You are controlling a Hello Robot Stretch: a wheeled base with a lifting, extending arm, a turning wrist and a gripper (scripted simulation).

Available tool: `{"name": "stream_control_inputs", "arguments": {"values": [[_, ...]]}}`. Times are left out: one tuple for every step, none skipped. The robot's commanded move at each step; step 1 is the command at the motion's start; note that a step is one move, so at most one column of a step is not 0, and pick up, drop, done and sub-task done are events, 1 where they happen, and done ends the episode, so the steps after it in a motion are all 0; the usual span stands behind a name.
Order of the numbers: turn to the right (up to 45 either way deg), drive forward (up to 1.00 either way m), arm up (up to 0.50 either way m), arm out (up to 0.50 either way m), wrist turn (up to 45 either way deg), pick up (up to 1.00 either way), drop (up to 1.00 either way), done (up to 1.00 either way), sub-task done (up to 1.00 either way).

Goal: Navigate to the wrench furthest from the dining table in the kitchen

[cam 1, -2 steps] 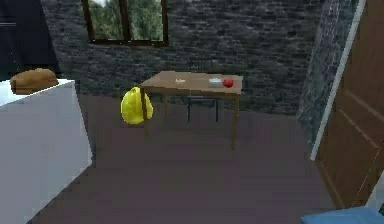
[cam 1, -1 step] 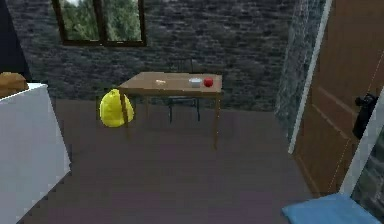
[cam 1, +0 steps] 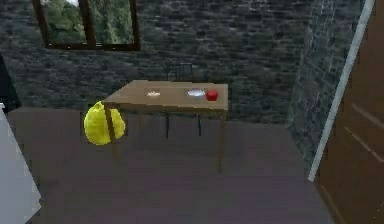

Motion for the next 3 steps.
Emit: {"name": "stream_control_inputs", "arguments": {"values": [[9.0, 0.00, 0.00, 0.00, 0.0, 0.00, 0.00, 0.00, 0.00], [0.0, 0.60, 0.00, 0.00, 0.0, 0.00, 0.00, 0.00, 0.00], [12.0, 0.00, 0.00, 0.00, 0.0, 0.00, 0.00, 0.00, 0.00]]}}
